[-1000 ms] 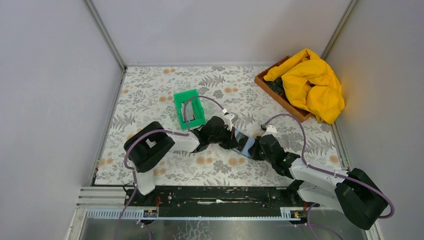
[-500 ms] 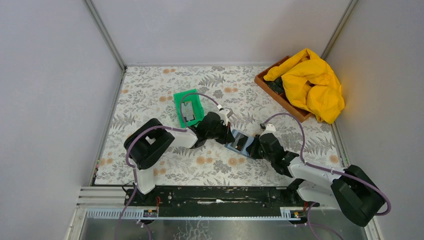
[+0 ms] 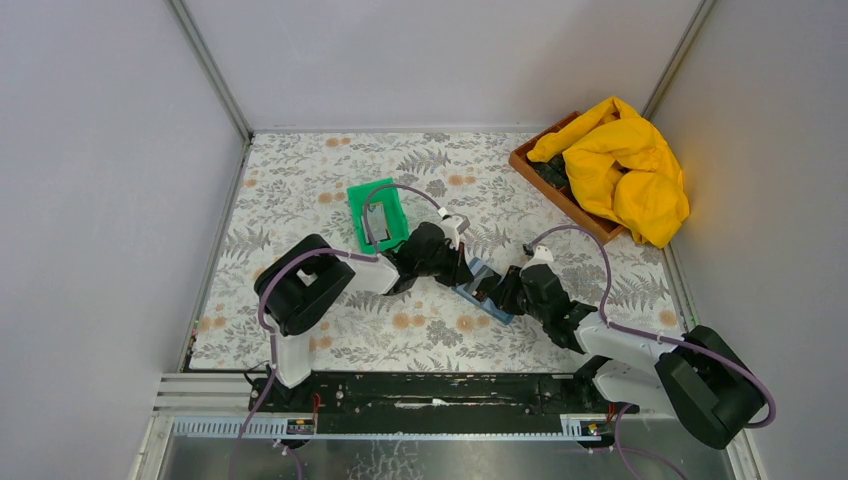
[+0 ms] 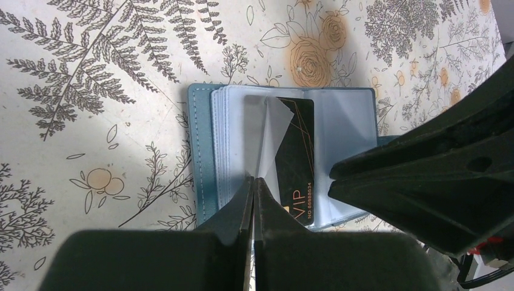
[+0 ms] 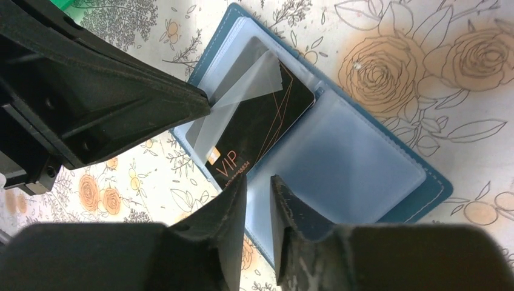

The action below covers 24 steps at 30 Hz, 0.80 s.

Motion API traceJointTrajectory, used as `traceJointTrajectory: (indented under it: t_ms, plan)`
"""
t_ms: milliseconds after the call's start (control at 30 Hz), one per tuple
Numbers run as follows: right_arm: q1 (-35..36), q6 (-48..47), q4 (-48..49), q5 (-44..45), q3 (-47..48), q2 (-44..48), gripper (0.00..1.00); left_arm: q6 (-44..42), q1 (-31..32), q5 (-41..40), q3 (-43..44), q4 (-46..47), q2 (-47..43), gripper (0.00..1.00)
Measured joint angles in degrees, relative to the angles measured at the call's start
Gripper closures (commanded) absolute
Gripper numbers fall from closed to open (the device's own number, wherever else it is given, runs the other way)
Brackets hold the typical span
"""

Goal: Take the credit cards out of the card holder

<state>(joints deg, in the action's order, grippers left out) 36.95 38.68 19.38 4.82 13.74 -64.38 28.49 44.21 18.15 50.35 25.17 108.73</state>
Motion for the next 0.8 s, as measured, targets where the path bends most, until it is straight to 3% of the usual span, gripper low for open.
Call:
traceJointTrajectory:
  t_ms: [367,800]
  plan:
    - [-1.9,1.07,3.54,-1.29,-0.22,-1.81,0.48,2.38,1.05,-1.95,-2.32,0.9,-1.38,1.0]
    - [-3.76,1.09,14.58,-5.57,-1.64,-8.09,0.58,6.16,6.27,-6.03,-6.49,5.16,-2.71,1.0]
